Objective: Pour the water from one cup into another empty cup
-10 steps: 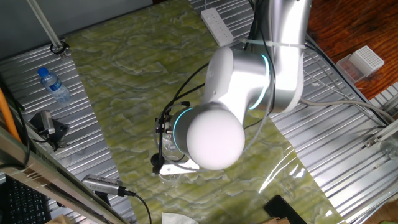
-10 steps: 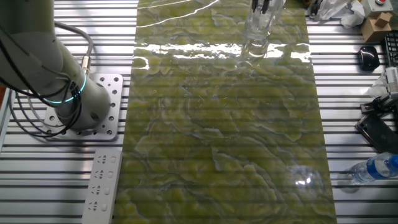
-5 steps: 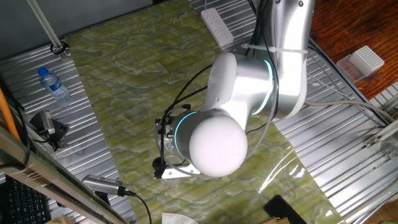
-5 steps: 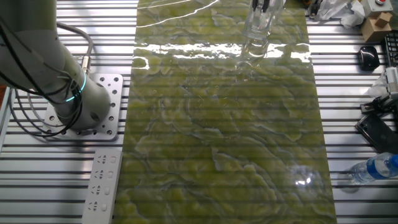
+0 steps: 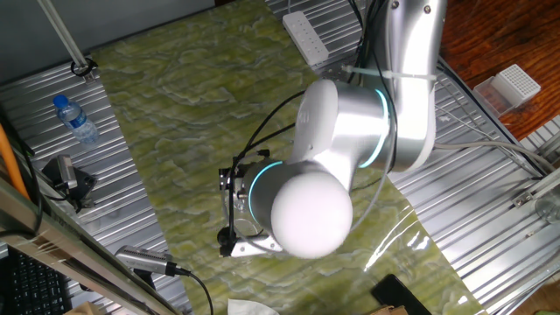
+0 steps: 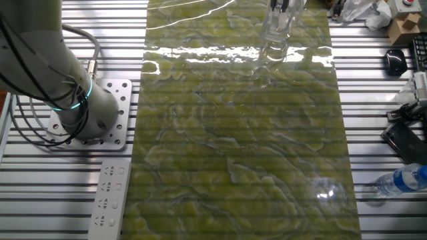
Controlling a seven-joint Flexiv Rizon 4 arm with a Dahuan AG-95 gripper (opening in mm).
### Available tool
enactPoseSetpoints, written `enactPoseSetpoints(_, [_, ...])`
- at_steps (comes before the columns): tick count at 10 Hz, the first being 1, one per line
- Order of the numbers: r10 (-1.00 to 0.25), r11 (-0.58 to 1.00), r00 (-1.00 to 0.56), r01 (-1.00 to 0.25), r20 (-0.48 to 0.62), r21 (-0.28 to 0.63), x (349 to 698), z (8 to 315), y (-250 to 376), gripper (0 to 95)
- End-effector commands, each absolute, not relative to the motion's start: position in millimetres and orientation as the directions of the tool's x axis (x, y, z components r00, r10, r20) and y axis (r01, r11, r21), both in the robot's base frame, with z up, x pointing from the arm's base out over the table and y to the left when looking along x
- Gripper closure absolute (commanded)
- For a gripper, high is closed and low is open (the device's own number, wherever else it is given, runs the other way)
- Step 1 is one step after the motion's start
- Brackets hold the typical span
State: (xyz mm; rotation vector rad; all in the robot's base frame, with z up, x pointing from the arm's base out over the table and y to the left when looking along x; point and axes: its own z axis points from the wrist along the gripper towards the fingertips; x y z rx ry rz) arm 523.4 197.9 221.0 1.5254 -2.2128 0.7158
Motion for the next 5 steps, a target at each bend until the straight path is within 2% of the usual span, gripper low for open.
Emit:
enactPoseSetpoints(1, [-0.750,0.288,-0.355,-0.935,0.558,-0.208,523.0,221.1,197.5,95.0])
enactPoseSetpoints(5, [-0.731,0.278,-0.351,-0.936,0.586,-0.215,523.4,220.4,202.6,95.0])
